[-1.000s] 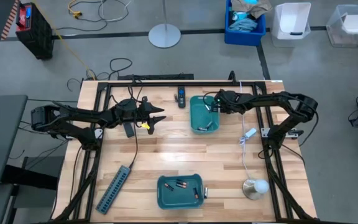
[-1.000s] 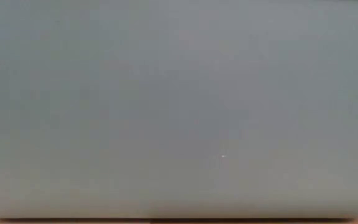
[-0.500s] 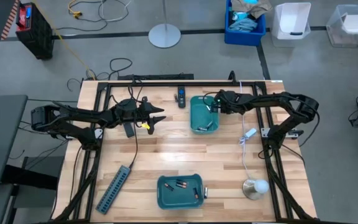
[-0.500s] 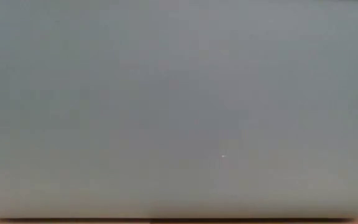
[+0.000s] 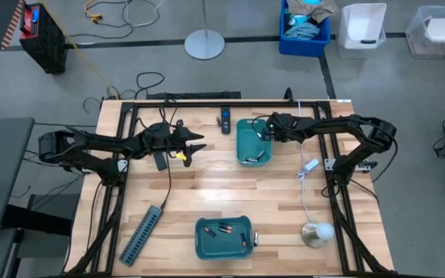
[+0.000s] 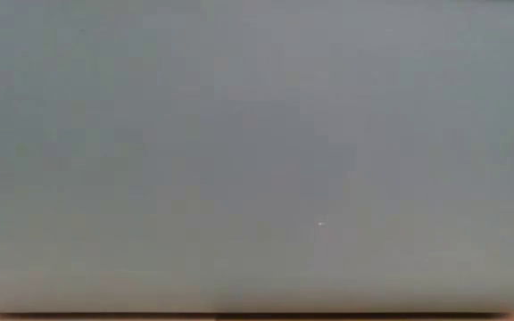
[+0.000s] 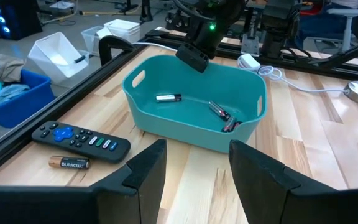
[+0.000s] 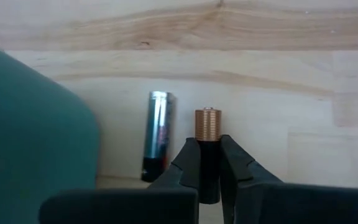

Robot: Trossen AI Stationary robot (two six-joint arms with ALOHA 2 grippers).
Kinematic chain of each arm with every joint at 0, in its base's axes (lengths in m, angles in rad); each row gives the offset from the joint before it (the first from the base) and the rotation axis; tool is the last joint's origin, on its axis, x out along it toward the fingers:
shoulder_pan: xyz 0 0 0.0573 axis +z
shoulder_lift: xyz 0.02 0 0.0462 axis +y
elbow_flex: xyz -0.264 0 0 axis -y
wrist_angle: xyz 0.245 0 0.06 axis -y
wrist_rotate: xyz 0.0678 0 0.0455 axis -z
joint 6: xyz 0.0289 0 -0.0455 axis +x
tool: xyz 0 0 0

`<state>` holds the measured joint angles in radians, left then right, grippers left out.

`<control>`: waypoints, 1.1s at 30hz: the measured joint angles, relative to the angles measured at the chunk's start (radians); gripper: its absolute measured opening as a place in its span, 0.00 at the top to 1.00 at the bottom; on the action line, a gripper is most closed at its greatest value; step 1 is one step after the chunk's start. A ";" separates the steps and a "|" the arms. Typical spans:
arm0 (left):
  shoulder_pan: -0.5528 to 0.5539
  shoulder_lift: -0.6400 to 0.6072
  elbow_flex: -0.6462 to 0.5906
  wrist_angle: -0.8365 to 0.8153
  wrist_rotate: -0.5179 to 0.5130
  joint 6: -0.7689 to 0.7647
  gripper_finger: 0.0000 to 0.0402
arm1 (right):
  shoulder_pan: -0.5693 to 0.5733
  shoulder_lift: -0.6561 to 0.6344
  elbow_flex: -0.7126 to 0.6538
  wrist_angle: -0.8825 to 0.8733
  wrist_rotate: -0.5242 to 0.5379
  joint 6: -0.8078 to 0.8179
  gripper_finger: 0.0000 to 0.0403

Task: Sort batteries
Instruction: Put the black battery into the blue bin

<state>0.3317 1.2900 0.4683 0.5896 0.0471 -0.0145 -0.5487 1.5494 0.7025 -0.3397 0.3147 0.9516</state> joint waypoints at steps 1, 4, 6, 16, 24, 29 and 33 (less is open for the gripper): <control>0.000 0.000 0.000 0.000 0.000 0.000 0.58 | 0.001 0.000 0.000 0.000 0.002 0.000 0.93; 0.000 0.000 0.000 0.000 0.000 0.000 0.58 | 0.007 0.000 0.000 0.000 0.006 0.000 0.93; 0.000 0.000 0.000 0.000 0.000 0.000 0.58 | 0.007 0.000 0.000 0.000 0.013 0.001 0.93; 0.000 0.000 0.000 0.000 0.000 0.000 0.58 | 0.036 -0.077 0.000 -0.030 0.043 0.007 0.93; 0.000 0.000 0.000 0.000 0.000 -0.001 0.58 | 0.104 -0.227 0.001 -0.101 0.104 0.017 0.93; 0.000 0.000 0.000 0.000 0.000 -0.008 0.58 | 0.163 -0.315 0.001 -0.102 0.140 0.000 0.93; 0.000 0.000 0.000 -0.001 0.000 -0.026 0.58 | 0.216 -0.360 0.001 -0.101 0.173 -0.015 0.93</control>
<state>0.3317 1.2900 0.4683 0.5889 0.0471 -0.0407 -0.3327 1.1890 0.7036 -0.4404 0.4873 0.9365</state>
